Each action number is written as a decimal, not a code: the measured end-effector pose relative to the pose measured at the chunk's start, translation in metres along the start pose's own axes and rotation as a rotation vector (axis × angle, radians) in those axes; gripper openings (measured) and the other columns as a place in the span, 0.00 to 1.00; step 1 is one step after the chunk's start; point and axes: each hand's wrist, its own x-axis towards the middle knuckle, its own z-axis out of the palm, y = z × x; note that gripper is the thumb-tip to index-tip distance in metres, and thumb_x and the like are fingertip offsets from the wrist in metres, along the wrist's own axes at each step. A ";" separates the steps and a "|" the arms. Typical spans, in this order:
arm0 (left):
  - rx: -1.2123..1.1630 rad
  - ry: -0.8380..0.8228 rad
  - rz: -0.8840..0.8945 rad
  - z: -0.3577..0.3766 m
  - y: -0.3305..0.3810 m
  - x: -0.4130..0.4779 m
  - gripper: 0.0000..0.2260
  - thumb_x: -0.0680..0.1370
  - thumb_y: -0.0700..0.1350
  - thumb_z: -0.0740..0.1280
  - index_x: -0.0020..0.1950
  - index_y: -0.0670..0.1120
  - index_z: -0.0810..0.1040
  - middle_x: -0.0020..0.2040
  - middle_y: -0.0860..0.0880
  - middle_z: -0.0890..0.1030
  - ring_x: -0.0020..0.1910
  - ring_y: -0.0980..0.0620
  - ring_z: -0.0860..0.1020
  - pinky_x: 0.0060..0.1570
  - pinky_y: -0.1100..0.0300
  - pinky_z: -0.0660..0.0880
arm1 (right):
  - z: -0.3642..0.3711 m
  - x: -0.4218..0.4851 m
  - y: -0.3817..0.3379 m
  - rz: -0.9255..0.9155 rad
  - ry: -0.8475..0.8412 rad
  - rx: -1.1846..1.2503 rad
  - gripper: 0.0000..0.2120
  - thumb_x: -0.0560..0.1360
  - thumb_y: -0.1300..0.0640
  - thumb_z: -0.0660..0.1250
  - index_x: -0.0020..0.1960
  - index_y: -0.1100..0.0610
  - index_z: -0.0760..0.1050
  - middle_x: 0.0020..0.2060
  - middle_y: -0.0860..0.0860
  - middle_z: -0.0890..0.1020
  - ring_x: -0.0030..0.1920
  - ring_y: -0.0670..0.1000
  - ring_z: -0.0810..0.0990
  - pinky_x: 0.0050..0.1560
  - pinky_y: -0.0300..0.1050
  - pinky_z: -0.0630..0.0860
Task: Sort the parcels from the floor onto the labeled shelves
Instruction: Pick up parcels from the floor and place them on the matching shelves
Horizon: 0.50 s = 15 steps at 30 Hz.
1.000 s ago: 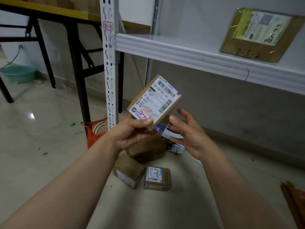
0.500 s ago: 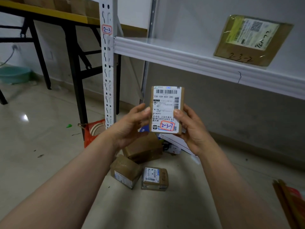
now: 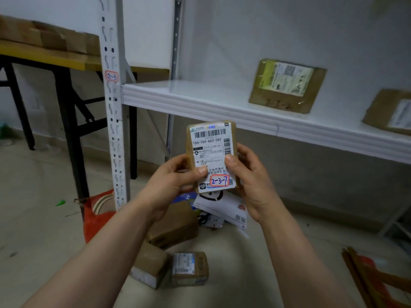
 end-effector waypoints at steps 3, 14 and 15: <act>0.000 -0.017 0.112 0.038 0.017 0.015 0.22 0.68 0.45 0.75 0.62 0.45 0.78 0.53 0.47 0.86 0.51 0.48 0.85 0.44 0.62 0.80 | -0.015 -0.003 -0.035 -0.133 0.093 -0.054 0.24 0.74 0.49 0.73 0.68 0.52 0.74 0.57 0.53 0.85 0.54 0.55 0.85 0.48 0.47 0.83; 0.121 -0.217 0.328 0.237 0.052 0.072 0.18 0.70 0.45 0.79 0.56 0.51 0.78 0.48 0.55 0.86 0.43 0.58 0.85 0.36 0.66 0.79 | -0.134 -0.051 -0.150 -0.382 0.727 -0.669 0.19 0.75 0.42 0.69 0.64 0.42 0.71 0.61 0.48 0.77 0.56 0.43 0.80 0.45 0.35 0.81; 0.147 -0.231 0.337 0.253 0.052 0.075 0.20 0.69 0.47 0.79 0.58 0.51 0.78 0.50 0.53 0.85 0.45 0.57 0.84 0.38 0.63 0.81 | -0.144 -0.055 -0.157 -0.371 0.736 -0.688 0.23 0.74 0.39 0.69 0.66 0.42 0.71 0.63 0.49 0.76 0.57 0.43 0.79 0.45 0.33 0.80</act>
